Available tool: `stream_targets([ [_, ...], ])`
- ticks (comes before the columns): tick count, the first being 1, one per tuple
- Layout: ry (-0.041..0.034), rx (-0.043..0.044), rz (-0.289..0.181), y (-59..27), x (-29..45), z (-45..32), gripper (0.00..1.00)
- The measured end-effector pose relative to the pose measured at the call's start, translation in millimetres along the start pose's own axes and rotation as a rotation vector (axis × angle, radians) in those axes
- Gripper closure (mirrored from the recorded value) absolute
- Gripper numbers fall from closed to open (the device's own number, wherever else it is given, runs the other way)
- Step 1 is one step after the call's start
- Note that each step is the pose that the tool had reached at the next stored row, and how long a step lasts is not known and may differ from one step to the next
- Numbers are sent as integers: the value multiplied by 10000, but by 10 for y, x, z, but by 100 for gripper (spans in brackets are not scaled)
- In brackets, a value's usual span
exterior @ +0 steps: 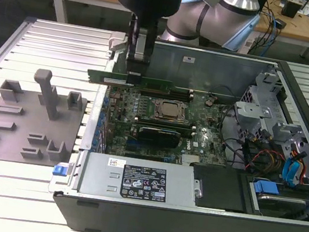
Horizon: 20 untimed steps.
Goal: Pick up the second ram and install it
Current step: 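Pick up the second ram and move it above second insertion slot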
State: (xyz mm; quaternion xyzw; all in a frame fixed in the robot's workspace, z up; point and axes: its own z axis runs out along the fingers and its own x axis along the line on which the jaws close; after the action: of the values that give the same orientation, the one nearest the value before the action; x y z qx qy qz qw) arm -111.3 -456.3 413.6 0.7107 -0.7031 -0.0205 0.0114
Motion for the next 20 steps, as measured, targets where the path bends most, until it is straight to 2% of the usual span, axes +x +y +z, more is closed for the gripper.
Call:
stream_targets([
  [3,13,0,1,-142,-1,-6,89],
  [7,25,0,2,-252,-2,-11,89],
  [13,27,-1,1,-485,-8,-15,89],
  [15,-37,-4,-1,-534,-16,13,89],
  [20,-40,-38,-1,-659,-67,108,89],
])
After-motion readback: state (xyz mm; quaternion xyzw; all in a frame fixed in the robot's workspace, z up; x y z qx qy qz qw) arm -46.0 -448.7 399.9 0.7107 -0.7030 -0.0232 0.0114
